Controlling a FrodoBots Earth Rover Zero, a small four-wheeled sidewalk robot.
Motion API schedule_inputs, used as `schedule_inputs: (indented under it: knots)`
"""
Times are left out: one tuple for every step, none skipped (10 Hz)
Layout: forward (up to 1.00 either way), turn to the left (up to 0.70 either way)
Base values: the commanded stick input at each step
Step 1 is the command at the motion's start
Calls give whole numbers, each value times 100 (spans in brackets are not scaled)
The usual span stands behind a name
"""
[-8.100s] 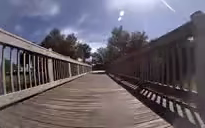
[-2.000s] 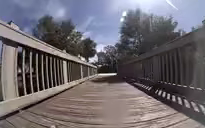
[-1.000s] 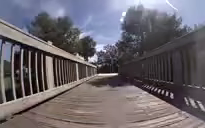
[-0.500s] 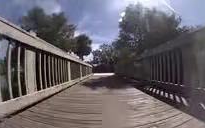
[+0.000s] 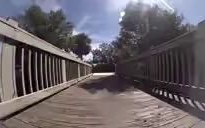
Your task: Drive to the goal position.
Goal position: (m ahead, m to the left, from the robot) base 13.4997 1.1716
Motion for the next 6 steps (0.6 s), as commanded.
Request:
schedule_inputs:
  knots:
    - [84, 0]
    - [84, 0]
    - [84, 0]
    - [84, 0]
    - [84, 0]
    - [84, 0]
